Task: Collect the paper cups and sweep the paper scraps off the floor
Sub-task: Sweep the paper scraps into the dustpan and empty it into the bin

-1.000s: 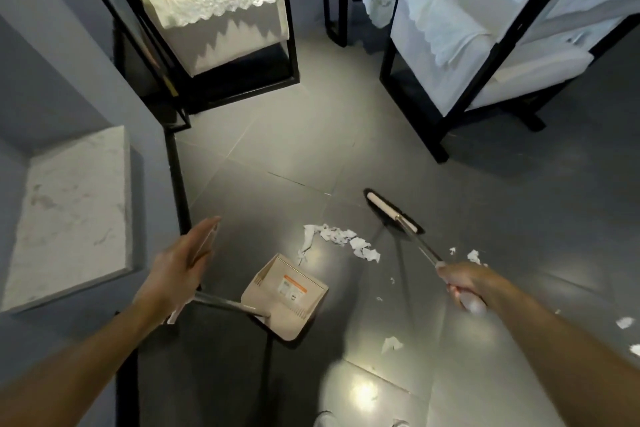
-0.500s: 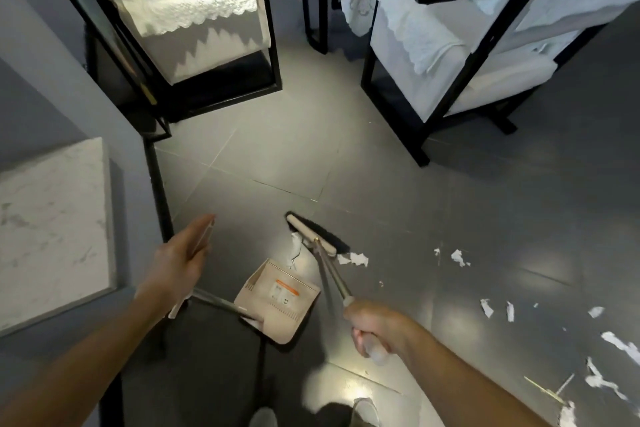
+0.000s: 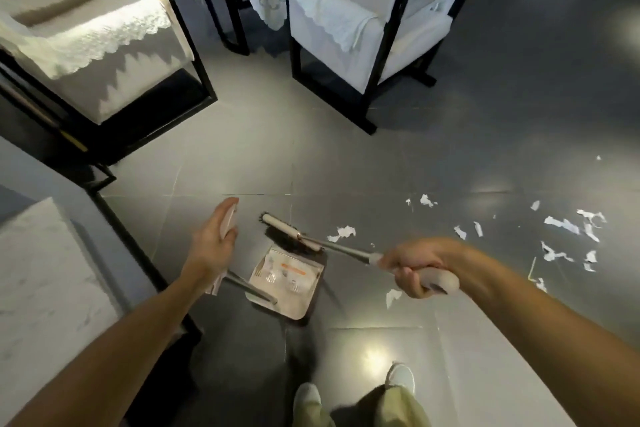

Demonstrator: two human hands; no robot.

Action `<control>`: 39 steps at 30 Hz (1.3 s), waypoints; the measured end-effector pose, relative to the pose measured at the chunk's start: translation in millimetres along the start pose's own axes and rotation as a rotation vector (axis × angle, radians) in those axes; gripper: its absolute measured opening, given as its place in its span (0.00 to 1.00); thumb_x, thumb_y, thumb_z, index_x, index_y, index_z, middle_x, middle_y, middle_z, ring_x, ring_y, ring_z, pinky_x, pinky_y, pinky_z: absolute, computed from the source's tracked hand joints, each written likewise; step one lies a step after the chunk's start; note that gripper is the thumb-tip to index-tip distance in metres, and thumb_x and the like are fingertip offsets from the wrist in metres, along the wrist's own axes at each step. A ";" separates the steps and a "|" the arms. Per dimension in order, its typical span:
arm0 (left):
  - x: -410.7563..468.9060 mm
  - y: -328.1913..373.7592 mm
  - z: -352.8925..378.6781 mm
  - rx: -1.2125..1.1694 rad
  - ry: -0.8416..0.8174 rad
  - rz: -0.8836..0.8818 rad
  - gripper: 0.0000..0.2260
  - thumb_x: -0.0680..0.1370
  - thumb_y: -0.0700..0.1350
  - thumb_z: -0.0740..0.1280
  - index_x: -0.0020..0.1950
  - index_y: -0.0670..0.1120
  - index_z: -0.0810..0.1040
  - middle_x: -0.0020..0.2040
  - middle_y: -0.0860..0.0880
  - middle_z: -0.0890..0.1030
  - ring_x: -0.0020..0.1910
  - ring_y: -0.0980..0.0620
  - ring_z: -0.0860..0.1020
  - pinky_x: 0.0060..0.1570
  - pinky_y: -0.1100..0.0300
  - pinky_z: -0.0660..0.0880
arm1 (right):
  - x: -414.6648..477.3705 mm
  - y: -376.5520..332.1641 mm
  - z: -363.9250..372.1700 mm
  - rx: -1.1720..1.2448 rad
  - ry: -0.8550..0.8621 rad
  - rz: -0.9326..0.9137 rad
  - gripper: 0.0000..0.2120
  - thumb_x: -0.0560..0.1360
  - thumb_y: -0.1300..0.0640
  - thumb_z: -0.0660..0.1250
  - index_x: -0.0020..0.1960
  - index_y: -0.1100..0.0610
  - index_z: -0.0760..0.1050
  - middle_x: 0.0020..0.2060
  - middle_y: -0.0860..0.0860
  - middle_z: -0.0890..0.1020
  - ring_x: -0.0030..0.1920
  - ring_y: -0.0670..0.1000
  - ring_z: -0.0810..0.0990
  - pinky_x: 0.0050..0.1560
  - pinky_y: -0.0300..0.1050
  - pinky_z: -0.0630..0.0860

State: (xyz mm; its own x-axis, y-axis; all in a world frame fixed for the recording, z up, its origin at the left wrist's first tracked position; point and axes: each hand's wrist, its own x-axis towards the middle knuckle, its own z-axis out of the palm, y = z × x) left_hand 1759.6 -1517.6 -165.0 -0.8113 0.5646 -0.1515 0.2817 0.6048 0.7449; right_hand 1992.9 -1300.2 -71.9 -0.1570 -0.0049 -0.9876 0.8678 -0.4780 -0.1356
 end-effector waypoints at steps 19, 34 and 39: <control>29.7 26.8 36.3 0.117 -0.270 0.229 0.23 0.80 0.42 0.61 0.69 0.65 0.63 0.69 0.49 0.71 0.66 0.45 0.70 0.61 0.51 0.69 | 65.5 70.6 -5.5 -0.009 0.124 -0.072 0.04 0.78 0.64 0.57 0.46 0.60 0.70 0.22 0.52 0.69 0.20 0.45 0.66 0.24 0.36 0.65; -7.1 58.4 53.9 0.101 -0.353 0.313 0.23 0.80 0.38 0.62 0.70 0.57 0.66 0.69 0.48 0.71 0.67 0.45 0.70 0.66 0.56 0.64 | 0.4 145.3 -7.2 0.050 0.197 -0.178 0.12 0.77 0.62 0.62 0.61 0.57 0.71 0.19 0.49 0.69 0.18 0.45 0.66 0.21 0.35 0.65; -27.9 65.6 65.5 0.159 -0.420 0.405 0.22 0.80 0.39 0.62 0.70 0.58 0.66 0.69 0.50 0.70 0.66 0.47 0.70 0.64 0.56 0.65 | 19.4 191.9 -14.6 -0.048 0.424 -0.310 0.16 0.76 0.62 0.62 0.63 0.57 0.70 0.25 0.50 0.72 0.23 0.47 0.69 0.31 0.41 0.68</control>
State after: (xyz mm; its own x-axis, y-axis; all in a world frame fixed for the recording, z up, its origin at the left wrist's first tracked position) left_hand 1834.4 -1456.9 -154.5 -0.3605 0.9216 -0.1437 0.6257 0.3532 0.6955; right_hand 2163.3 -1379.2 -118.3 -0.2136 0.4911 -0.8445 0.8334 -0.3595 -0.4198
